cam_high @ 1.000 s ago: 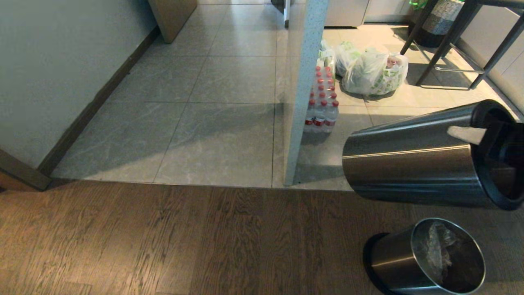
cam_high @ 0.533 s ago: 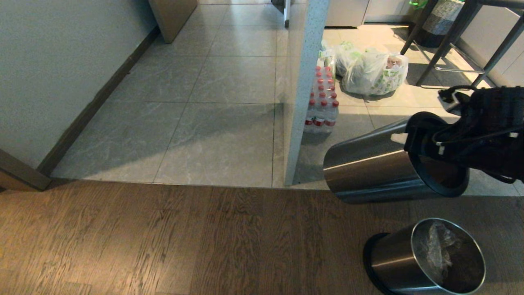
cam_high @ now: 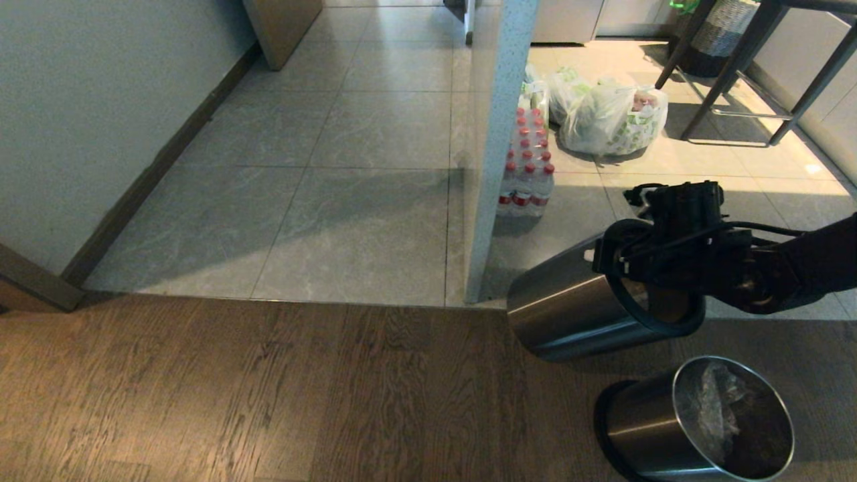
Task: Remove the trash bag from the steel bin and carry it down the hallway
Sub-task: Place the outer trash can on the ground
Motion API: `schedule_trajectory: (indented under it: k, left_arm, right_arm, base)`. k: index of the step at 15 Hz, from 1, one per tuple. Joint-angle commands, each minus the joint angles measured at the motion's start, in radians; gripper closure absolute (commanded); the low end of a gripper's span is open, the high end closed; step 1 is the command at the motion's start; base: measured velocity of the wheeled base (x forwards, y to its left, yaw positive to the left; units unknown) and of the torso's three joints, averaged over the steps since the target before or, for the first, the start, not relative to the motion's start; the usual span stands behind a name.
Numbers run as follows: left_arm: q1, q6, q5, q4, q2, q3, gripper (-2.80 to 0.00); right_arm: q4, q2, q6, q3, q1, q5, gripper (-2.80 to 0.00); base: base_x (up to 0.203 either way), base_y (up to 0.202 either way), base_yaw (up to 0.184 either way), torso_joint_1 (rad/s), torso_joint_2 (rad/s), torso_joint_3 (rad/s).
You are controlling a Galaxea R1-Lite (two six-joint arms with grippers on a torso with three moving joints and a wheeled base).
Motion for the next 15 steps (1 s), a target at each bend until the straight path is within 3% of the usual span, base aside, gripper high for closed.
schedule_trajectory:
  k: [1,5,15]
  left_arm:
    - [0.0,-0.001,0.0,0.0,0.001,0.003,0.0]
    - [0.0,0.0,0.0,0.0,0.001,0.003,0.0]
    - [0.0,0.0,0.0,0.0,0.001,0.003,0.0]
  right_arm:
    - [-0.055,0.117,-0.006,-0.022,0.016,-0.011,0.0]
    - [-0.172,0.239,-0.058,-0.057,0.023,-0.04,0.0]
    - [-0.205,0.459,-0.083,-0.24,0.027,-0.097,0.0]
  base:
    - [0.0,0.0,0.0,0.0,0.0,0.0]
    - [0.0,0.0,0.0,0.0,0.0,0.0]
    - [0.0,0.0,0.0,0.0,0.0,0.0]
